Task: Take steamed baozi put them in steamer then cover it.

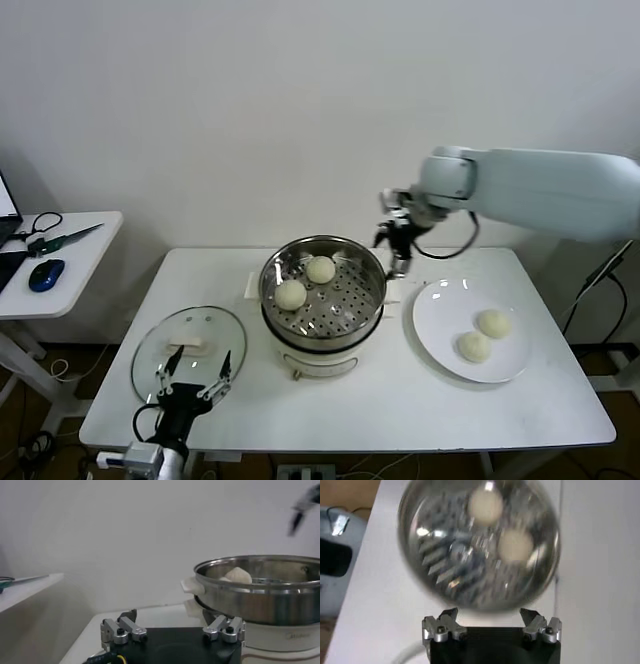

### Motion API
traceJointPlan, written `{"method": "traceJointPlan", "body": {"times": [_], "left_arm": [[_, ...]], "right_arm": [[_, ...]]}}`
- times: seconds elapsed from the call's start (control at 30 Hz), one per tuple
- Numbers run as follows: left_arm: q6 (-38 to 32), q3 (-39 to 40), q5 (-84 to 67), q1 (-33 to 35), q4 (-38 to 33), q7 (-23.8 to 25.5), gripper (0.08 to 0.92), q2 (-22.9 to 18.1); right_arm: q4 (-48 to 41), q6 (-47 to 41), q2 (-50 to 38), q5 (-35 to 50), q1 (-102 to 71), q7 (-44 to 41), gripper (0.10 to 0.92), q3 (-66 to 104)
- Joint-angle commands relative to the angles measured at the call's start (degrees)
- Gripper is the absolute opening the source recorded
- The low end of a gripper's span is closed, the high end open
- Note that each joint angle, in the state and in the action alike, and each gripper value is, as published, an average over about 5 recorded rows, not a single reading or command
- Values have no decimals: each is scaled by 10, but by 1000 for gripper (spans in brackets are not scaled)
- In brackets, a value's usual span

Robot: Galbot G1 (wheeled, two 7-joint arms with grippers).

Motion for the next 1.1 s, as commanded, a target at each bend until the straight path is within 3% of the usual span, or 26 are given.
{"method": "traceJointPlan", "body": {"times": [0.03, 0.43, 1.1], "left_arm": [[0, -2, -2, 1, -1, 1, 823, -1], [-5, -9, -5, 13, -9, 0, 823, 0], [-6, -9, -2, 14, -6, 0, 823, -1]], "right_arm": [[20, 24, -146, -98, -39, -27, 823, -24], [-27, 4, -138, -195, -223, 2, 823, 112], [-94, -9, -100, -232, -341, 17, 823, 211]]}}
